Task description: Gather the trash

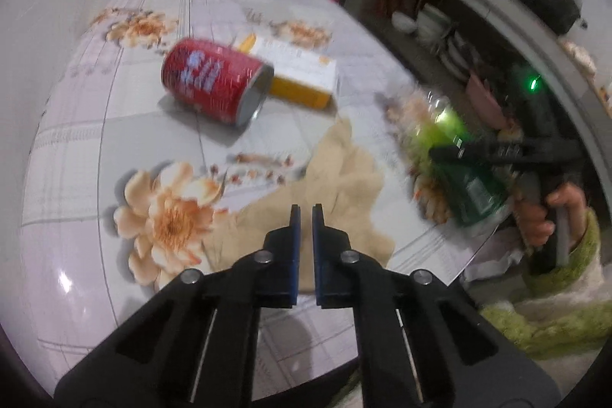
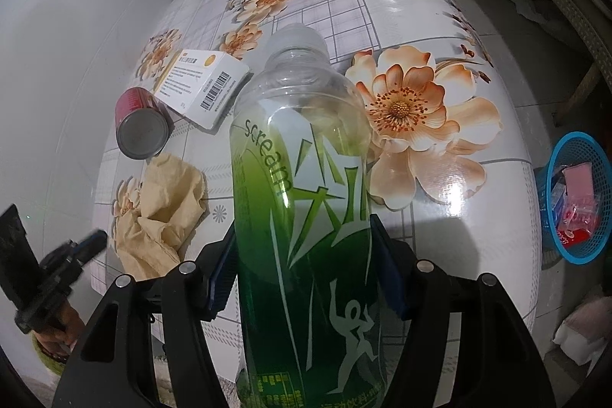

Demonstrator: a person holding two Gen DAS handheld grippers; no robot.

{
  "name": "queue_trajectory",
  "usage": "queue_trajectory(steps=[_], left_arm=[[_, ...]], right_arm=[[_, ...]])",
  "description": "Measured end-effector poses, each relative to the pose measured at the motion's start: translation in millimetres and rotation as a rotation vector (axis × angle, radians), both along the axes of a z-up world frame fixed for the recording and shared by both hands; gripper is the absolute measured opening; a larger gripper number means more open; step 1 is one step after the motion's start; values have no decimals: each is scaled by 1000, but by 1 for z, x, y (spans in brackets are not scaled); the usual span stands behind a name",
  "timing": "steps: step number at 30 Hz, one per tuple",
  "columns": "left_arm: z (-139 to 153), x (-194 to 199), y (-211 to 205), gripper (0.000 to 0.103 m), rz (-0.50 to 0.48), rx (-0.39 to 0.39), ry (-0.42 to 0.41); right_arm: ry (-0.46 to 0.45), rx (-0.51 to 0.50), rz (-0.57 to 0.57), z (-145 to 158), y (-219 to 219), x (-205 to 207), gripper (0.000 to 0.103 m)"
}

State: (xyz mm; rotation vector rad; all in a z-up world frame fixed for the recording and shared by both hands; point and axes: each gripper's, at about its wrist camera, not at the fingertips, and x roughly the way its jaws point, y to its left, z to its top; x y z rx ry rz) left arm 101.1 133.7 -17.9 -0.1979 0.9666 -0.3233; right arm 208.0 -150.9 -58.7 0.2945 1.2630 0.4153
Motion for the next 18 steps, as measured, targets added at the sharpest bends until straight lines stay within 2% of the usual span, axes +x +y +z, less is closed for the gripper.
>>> queue_trajectory(steps=[4, 7, 8, 9, 11, 13, 18], left_arm=[[8, 12, 1, 2, 27, -73, -30], [7, 19, -10, 5, 10, -50, -22], [5, 21, -15, 20, -8, -26, -15], [2, 21, -22, 44, -32, 12, -15], [-3, 18, -33, 62, -72, 80, -29], [-11, 17, -47, 63, -130, 158, -23], [-36, 17, -67, 64, -216, 260, 22]], right_arm=[[0, -1, -2, 0, -1, 0, 62], [1, 0, -6, 1, -4, 0, 62], [1, -1, -6, 1, -5, 0, 62], [1, 0, -6, 1, -6, 0, 62], [1, -1, -4, 1, -6, 1, 62], [1, -2, -2, 1, -7, 1, 62], [3, -1, -2, 1, -6, 1, 62]])
